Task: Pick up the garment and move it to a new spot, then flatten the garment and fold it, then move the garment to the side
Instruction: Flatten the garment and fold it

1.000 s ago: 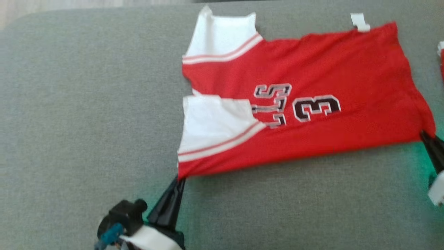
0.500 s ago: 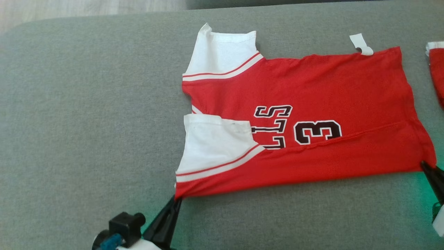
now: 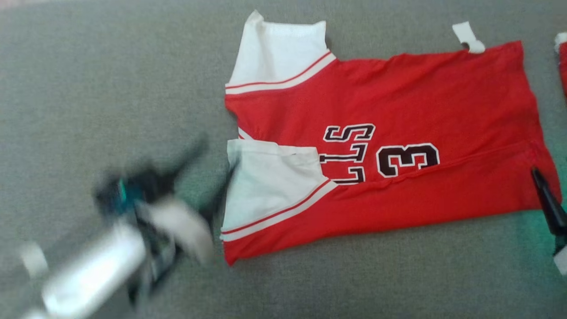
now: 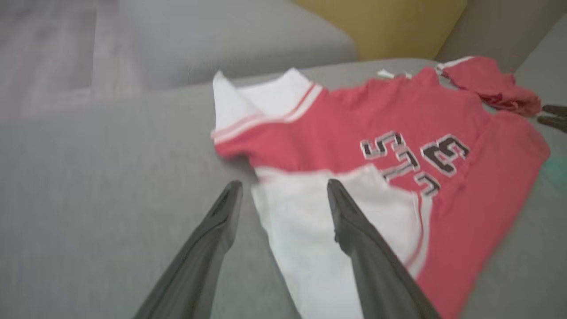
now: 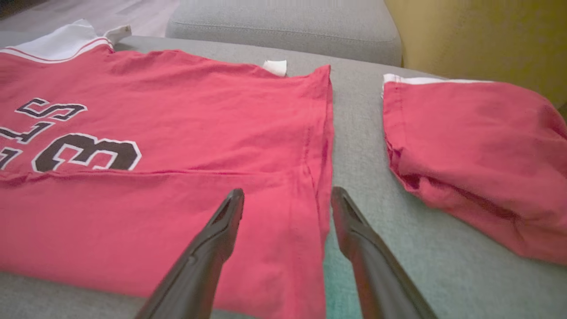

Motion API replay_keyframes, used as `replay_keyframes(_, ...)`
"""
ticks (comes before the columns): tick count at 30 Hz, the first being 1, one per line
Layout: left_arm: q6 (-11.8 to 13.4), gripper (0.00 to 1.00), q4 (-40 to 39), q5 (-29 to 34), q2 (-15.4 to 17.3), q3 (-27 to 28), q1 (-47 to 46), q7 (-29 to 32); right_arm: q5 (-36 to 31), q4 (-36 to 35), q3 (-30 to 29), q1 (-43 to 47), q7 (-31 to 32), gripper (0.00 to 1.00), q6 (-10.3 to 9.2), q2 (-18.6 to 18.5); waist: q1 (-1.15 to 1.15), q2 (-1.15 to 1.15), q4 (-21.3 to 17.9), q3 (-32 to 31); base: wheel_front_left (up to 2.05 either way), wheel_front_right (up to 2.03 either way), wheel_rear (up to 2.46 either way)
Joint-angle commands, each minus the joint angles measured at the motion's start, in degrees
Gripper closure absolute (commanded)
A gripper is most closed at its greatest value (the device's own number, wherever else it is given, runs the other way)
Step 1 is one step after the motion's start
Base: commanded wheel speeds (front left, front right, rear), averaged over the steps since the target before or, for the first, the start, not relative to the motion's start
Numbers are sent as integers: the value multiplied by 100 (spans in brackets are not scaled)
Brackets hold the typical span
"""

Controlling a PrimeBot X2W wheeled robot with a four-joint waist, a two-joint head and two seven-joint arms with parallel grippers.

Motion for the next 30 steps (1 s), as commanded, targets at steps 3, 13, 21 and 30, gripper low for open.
replay_keyframes(3,-288,0,1,-34,239,482,-1095,398,-211,-356,-78,-157,-19,0,-5,-144,-1,0,-136,342,0,0,0)
replay_keyframes(13,-1322,0,2035,-214,122,544,-4248,2621,-653,-821,252,-1075,12,0,-5,218,-1,0,-971,1257,0,0,0)
replay_keyframes(21,-1576,0,3128,-626,234,481,-5057,3858,-677,-383,591,-1466,-225,0,-5,500,-1,0,-1578,1576,0,0,0)
replay_keyframes(30,-1567,0,3315,-844,423,489,-5145,4365,-645,100,760,-1605,-444,0,-5,609,-1,0,-1800,1615,0,0,0)
